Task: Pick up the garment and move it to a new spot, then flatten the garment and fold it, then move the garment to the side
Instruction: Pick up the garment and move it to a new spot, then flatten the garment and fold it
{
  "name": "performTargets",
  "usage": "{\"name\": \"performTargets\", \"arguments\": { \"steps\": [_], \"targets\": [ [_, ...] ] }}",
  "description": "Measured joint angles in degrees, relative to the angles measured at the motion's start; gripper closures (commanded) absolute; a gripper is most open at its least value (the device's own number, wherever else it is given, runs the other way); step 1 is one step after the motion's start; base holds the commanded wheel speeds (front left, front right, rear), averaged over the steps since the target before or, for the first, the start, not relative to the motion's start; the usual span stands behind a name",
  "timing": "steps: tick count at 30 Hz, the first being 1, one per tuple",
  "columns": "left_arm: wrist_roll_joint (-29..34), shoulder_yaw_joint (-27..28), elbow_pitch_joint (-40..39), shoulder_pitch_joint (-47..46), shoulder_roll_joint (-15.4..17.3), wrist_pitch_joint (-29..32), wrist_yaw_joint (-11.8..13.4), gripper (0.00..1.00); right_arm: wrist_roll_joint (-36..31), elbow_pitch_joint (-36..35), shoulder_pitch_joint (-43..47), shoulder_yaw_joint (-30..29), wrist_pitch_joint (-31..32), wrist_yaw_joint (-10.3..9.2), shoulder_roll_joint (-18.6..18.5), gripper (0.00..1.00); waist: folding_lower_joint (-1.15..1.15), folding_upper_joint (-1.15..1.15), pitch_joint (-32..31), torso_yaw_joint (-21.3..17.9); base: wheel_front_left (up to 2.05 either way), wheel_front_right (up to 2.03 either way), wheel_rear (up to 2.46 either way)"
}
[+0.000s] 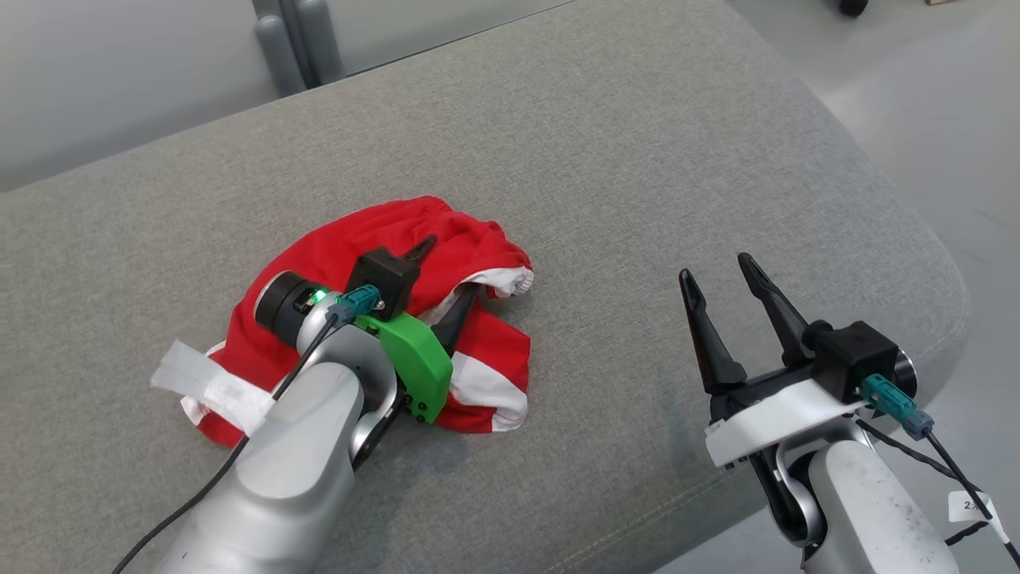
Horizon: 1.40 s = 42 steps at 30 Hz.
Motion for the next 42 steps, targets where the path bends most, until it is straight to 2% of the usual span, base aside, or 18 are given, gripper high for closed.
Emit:
{"name": "performTargets", "arguments": {
  "steps": [10, 12, 21, 26, 30, 35, 42],
  "targets": [
    [-2.0, -2.4, 0.5, 0.3, 0.0, -1.7, 0.0, 0.0, 0.5, 2.4, 0.0, -0.2, 0.0, 0.36, 0.0, 0.0, 0.0, 0.0, -0.6, 3.7, 0.0, 0.0, 0.0],
    [-5.7, -3.5, -1.8, 2.0, 0.1, -2.6, 0.0, 0.0, 0.5, 3.3, 0.0, -0.5, 0.0, 0.85, 0.0, 0.0, 0.0, 0.0, -1.2, 5.4, 0.0, 0.0, 0.0],
    [-18.5, -9.2, -6.4, 12.1, 0.5, -2.9, 0.0, 0.0, 0.9, 4.8, 0.9, -2.8, 0.0, 0.82, -0.4, 0.0, 0.0, 0.0, -3.5, 11.2, 0.0, 0.0, 0.0],
    [-22.6, -9.8, -6.7, 14.6, 0.6, -1.9, 0.0, 0.0, 0.8, 4.9, 1.4, -1.4, 0.0, 1.0, -0.2, 0.0, 0.0, 0.0, -5.2, 13.8, 0.0, 0.0, 0.0],
    [-23.2, -10.4, -6.7, 15.1, 0.8, -1.5, 0.0, 0.0, 0.7, 4.9, 1.4, -0.7, 0.0, 1.3, -0.2, 0.0, 0.0, 0.0, -5.9, 13.9, 0.0, 0.0, 0.0],
    [-24.4, -11.6, -6.8, 15.3, 0.7, -1.0, 0.2, 0.0, 0.7, 5.0, 1.4, -0.5, 0.0, 1.35, -0.2, 0.0, 0.0, 0.0, -5.9, 12.1, 0.0, 0.0, 0.0],
    [-24.5, -12.8, -5.9, 14.8, 0.7, -0.4, 2.9, 0.0, 0.7, 4.7, 1.2, -0.7, 0.0, 1.34, -0.1, 0.0, 0.0, 0.0, -4.3, 7.7, 0.0, 0.0, 0.0]
  ]
}}
